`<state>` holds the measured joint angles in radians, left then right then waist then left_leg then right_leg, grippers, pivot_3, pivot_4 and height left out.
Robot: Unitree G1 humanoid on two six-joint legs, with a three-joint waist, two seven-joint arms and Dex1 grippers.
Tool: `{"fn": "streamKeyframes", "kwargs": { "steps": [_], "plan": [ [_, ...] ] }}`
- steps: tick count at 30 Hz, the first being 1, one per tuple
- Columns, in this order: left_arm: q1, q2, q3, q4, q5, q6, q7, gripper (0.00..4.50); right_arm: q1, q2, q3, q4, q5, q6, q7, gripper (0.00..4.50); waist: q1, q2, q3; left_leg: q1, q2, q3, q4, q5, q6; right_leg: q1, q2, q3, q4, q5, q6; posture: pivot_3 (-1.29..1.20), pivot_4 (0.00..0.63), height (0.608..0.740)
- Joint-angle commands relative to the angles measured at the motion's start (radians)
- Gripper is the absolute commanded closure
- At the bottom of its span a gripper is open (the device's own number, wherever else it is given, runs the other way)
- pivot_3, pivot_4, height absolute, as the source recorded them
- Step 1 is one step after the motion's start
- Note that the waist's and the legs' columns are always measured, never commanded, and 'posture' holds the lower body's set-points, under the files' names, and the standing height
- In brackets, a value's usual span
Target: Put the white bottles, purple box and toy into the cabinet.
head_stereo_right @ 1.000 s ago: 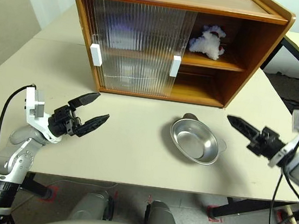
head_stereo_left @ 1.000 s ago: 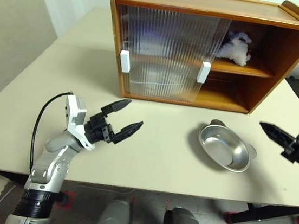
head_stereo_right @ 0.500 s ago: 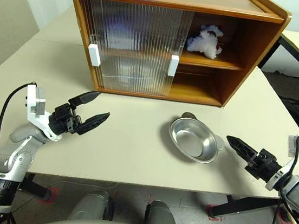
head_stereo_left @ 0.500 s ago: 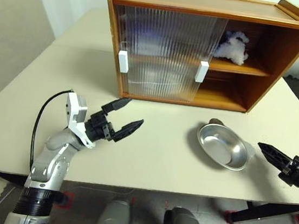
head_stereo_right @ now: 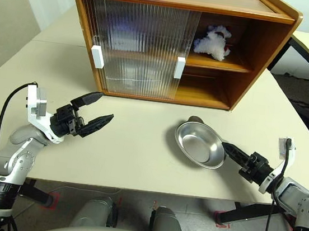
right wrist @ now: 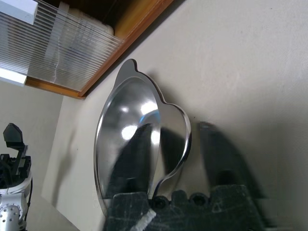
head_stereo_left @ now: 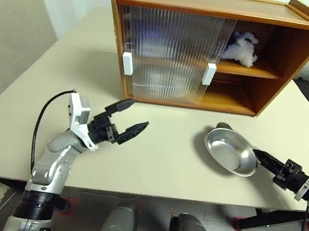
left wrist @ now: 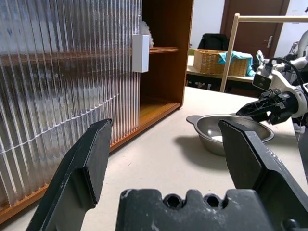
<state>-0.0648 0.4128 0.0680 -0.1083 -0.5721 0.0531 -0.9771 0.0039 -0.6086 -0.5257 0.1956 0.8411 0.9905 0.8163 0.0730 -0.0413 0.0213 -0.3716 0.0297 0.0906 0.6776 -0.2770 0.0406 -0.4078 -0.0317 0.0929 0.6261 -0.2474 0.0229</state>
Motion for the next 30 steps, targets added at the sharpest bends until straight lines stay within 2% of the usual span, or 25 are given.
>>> {"fn": "streamKeyframes", "kwargs": {
  "steps": [1,4,10,17,22,30],
  "plan": [
    [0.01,0.006,0.002,-0.003,0.003,0.002,-0.009,0.0,-0.007,-0.011,-0.017,0.003,0.009,0.002,-0.011,3.84,-0.001,0.0,0.0,0.0,0.0,0.0,0.0,0.0,0.0,0.0,0.0,0.0,0.0,0.0,0.0,0.17,0.0,0.74],
    [0.01,0.006,0.003,-0.002,0.003,0.001,-0.011,0.0,-0.021,0.004,-0.044,0.017,0.044,0.016,-0.038,4.25,-0.001,-0.003,-0.003,0.001,0.0,0.0,0.0,0.0,0.0,0.002,0.0,0.0,0.0,0.0,0.0,0.17,0.0,0.74],
    [0.006,0.009,0.006,0.004,0.003,-0.001,-0.016,0.0,-0.057,0.022,-0.121,0.017,0.171,0.117,-0.098,4.5,0.003,-0.004,-0.003,0.0,-0.001,0.001,0.002,0.0,0.0,0.001,-0.002,0.0,-0.001,0.0,-0.001,0.18,0.0,0.74],
    [0.007,0.007,0.004,-0.003,0.004,0.003,-0.013,0.0,-0.148,0.077,-0.217,0.027,0.324,0.172,-0.229,4.5,0.0,-0.002,-0.002,0.0,-0.001,0.001,0.002,0.0,0.0,0.001,-0.002,0.001,-0.001,0.0,-0.001,0.18,0.0,0.74],
    [0.004,0.006,0.002,-0.009,0.005,0.006,-0.007,0.0,-0.22,0.147,-0.272,0.047,0.37,0.123,-0.351,4.5,-0.004,-0.001,-0.001,-0.001,0.0,0.001,0.0,0.0,0.001,0.0,0.0,0.0,-0.001,0.001,0.001,0.18,0.0,0.74],
    [0.008,0.005,-0.003,-0.006,0.012,0.001,-0.009,0.0,-0.302,0.228,-0.293,0.078,0.39,0.027,-0.473,4.5,-0.003,0.001,0.0,-0.002,0.0,0.001,0.0,0.001,0.004,-0.001,-0.001,0.0,-0.001,0.0,0.002,0.18,0.0,0.74]
  ]
}}
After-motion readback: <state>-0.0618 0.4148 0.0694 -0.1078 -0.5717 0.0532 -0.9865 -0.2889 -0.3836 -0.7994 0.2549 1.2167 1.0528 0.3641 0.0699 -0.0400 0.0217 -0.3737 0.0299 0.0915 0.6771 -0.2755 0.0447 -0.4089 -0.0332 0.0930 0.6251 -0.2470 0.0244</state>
